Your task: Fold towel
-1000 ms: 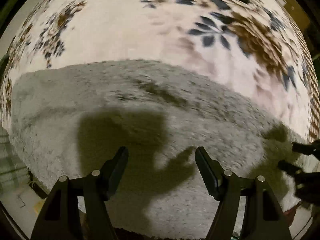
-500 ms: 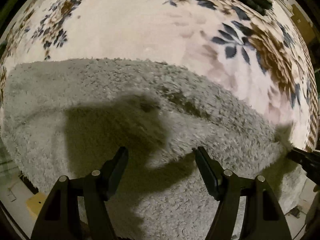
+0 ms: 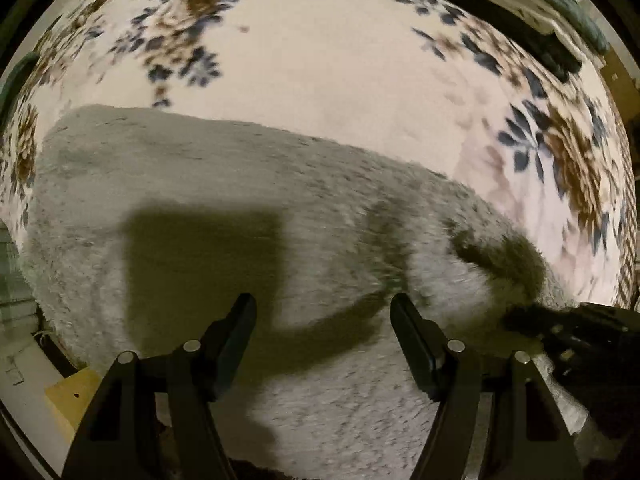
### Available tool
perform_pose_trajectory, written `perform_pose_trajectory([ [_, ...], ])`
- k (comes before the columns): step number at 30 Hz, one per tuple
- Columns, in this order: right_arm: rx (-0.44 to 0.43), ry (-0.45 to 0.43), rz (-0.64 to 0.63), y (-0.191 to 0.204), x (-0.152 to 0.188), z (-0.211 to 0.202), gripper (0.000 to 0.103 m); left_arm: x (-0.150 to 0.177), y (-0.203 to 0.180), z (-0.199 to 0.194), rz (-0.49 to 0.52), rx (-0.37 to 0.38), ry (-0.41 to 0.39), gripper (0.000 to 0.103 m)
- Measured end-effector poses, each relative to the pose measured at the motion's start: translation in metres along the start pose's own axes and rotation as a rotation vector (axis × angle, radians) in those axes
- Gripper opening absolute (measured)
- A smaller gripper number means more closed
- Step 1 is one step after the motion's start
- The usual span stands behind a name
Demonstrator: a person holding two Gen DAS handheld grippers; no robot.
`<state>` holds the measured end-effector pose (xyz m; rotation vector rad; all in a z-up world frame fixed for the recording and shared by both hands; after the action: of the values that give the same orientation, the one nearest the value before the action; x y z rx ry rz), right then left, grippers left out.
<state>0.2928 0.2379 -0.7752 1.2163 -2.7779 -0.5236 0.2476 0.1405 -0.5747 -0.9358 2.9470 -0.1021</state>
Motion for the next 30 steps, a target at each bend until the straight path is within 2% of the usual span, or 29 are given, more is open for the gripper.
perform_pose_trajectory([
  [2, 0.024, -0.057, 0.054, -0.01, 0.007, -0.013, 0.007, -0.012, 0.022, -0.003, -0.024, 0.011, -0.001, 0.068],
  [5, 0.069, -0.125, 0.157, -0.044, 0.017, -0.038, 0.006, -0.029, 0.057, -0.001, -0.052, 0.012, 0.003, 0.068],
  [7, 0.02, -0.096, 0.211, -0.057, 0.027, -0.04, 0.007, -0.039, 0.073, 0.002, -0.058, 0.004, -0.004, 0.068],
  [9, -0.058, -0.009, 0.227, -0.054, 0.027, -0.034, 0.008, -0.048, 0.083, 0.008, -0.042, -0.014, -0.016, 0.068],
  [11, -0.064, -0.017, 0.231, -0.044, 0.019, -0.042, 0.025, -0.055, 0.093, 0.019, -0.024, -0.041, -0.024, 0.068],
  [12, -0.097, -0.06, 0.24, -0.034, 0.013, -0.05, 0.033, -0.06, 0.096, 0.032, -0.026, -0.046, -0.022, 0.068],
  [13, -0.156, -0.105, 0.274, -0.028, 0.006, -0.056, 0.053, -0.062, 0.104, 0.039, -0.032, -0.047, -0.014, 0.068],
  [14, -0.223, -0.136, 0.315, -0.028, 0.002, -0.06, 0.062, -0.066, 0.114, 0.043, -0.039, -0.049, -0.006, 0.068],
  [17, -0.379, -0.139, 0.427, -0.031, -0.022, -0.038, 0.062, -0.076, 0.132, 0.059, -0.039, -0.065, 0.007, 0.068],
  [22, -0.514, 0.025, 0.64, -0.027, -0.049, 0.045, 0.061, -0.082, 0.165, 0.083, -0.016, -0.084, 0.035, 0.068],
  [24, -0.505, -0.016, 0.698, -0.033, -0.048, 0.048, 0.037, -0.077, 0.179, 0.088, -0.021, -0.075, 0.041, 0.068],
  [25, -0.49, -0.032, 0.707, -0.029, -0.054, 0.049, 0.02, -0.078, 0.183, 0.089, -0.023, -0.067, 0.04, 0.068],
  [27, -0.485, -0.09, 0.733, -0.038, -0.052, 0.036, 0.014, -0.082, 0.198, 0.089, -0.022, -0.053, 0.042, 0.068],
  [30, -0.458, -0.115, 0.758, -0.049, -0.044, 0.025, 0.011, -0.09, 0.216, 0.09, -0.009, -0.041, 0.047, 0.068],
])
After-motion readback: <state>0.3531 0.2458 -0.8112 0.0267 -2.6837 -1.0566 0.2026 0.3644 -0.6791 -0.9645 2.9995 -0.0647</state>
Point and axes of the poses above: each gripper's, at about its wrist camera, not at the fingertips, and z roughly the way its jaws point, y to its left, x to its underside, the point moved 5 cm from there along z, roughly the way its jaws point, and after that the axes turned 14 degrees about -z, right-handed, at the moved point
